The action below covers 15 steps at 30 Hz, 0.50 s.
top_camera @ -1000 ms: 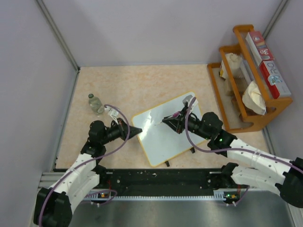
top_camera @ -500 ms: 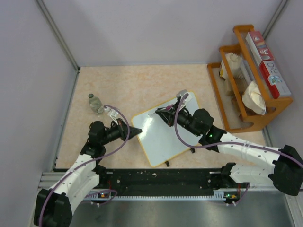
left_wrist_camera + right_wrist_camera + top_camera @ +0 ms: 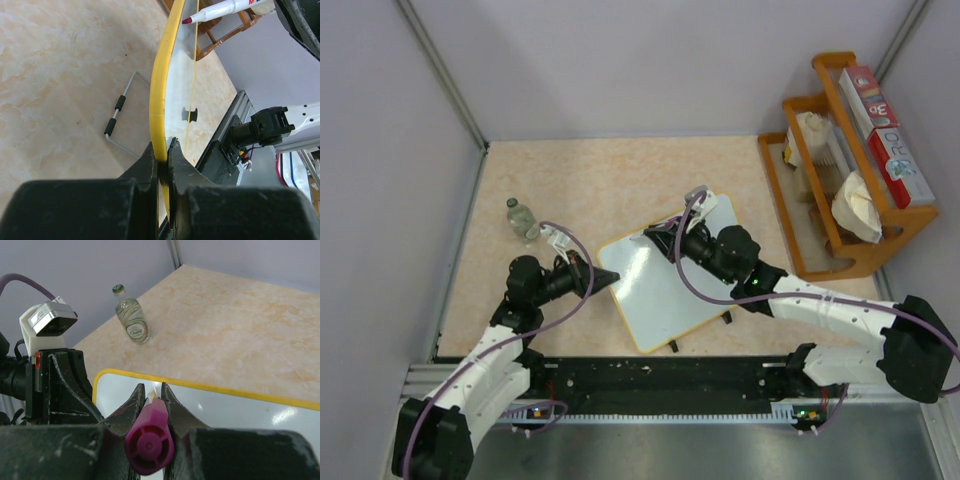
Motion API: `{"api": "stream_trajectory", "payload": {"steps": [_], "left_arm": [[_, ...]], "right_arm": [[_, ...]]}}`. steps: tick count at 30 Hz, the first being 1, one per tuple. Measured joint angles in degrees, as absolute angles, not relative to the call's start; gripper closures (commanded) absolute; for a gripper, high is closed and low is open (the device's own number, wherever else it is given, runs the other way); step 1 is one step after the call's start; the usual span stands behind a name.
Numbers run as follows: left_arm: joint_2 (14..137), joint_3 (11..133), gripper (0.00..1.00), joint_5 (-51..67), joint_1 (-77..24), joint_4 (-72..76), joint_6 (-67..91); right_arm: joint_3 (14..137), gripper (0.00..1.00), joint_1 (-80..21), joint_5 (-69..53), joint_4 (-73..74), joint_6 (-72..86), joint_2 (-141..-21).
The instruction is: Write a sentence on the whiteboard
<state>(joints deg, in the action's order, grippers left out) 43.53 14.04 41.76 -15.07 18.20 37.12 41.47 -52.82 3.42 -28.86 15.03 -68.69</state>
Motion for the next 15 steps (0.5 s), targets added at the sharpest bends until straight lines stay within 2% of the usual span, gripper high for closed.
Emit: {"api": "stream_trajectory", "payload": {"steps": [15], "left_arm": [[44.0, 14.0, 1.0, 41.8, -15.0, 18.1, 37.1]], "right_arm": [[39.6, 1.0, -52.9, 4.0, -29.1, 17.2, -68.2]]}}
